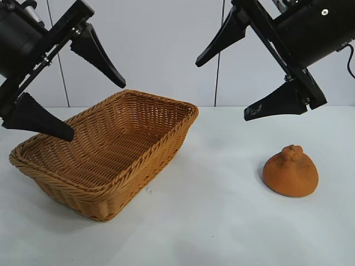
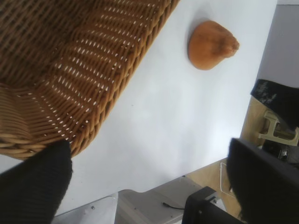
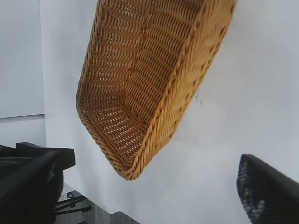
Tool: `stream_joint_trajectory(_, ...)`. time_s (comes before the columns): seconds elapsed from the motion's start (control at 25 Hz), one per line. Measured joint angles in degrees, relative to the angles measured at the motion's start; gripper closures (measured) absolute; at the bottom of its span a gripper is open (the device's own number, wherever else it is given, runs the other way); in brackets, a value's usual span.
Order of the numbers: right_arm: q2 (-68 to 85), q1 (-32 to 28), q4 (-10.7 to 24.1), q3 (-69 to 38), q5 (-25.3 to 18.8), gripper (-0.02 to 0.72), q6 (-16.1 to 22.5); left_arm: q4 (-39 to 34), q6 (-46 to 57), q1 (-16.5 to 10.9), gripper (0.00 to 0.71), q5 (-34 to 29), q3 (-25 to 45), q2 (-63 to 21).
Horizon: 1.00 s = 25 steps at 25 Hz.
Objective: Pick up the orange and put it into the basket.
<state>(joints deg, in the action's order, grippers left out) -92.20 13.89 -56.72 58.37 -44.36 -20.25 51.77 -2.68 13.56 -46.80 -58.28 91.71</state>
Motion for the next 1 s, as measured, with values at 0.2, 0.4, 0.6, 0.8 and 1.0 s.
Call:
stream_joint_trajectory(0.2,0.0,0.0,0.0,0.0,0.0,0.01,0.0,0.0,0.0,0.0,0.071,0.0,0.0,0.0)
stream_joint_trajectory(0.4,0.0,0.0,0.0,0.0,-0.01,0.01,0.0,0.0,0.0,0.0,0.071,0.0,0.0,0.0)
stream_joint_trajectory(0.6,0.0,0.0,-0.06,0.0,-0.13,0.01,0.01,0.0,0.0,0.0,0.071,0.26,0.0,0.0)
stream_joint_trajectory(0.8,0.0,0.0,-0.06,0.0,-0.13,0.01,0.01,0.0,0.0,0.0,0.071,2.74,0.0,0.0)
stream_joint_trajectory(1.0,0.0,0.0,-0.06,0.0,-0.13,0.01,0.01,0.0,0.0,0.0,0.071,4.31,0.0,0.0)
